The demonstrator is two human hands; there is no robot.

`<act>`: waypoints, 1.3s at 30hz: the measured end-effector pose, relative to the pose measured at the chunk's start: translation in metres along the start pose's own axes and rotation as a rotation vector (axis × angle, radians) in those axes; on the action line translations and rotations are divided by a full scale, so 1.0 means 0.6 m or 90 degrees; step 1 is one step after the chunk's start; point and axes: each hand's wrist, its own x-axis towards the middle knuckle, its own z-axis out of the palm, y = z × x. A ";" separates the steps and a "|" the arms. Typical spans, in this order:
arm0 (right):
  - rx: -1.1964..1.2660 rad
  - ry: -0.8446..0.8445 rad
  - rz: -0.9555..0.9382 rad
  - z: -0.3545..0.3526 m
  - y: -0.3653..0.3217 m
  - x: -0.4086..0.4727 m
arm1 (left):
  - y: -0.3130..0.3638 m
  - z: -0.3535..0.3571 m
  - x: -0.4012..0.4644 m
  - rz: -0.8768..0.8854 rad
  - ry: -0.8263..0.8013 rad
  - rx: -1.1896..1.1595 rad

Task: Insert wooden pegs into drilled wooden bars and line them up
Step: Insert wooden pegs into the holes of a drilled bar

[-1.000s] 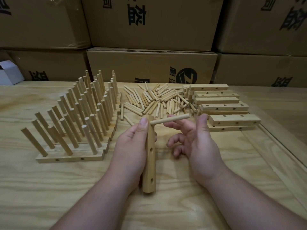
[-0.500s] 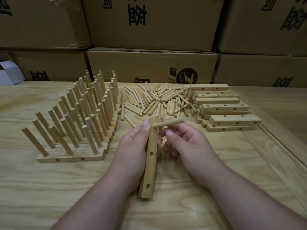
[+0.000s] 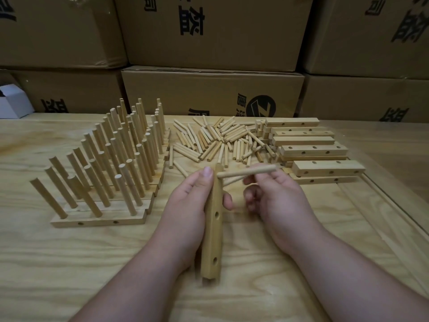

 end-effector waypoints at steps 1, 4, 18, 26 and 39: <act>0.060 0.044 0.012 -0.002 -0.001 0.004 | -0.004 -0.002 0.003 0.000 0.034 0.015; 0.142 0.107 0.014 -0.008 -0.005 0.008 | -0.009 -0.004 0.012 0.000 0.129 -0.061; 0.018 -0.031 -0.107 0.002 -0.010 -0.021 | -0.020 -0.008 0.027 -0.002 0.223 -0.110; -0.022 -0.071 -0.138 0.005 -0.009 -0.024 | -0.025 -0.010 0.030 -0.008 0.243 -0.096; -0.014 -0.139 -0.127 0.000 -0.012 -0.026 | -0.018 -0.007 0.026 -0.006 0.240 -0.073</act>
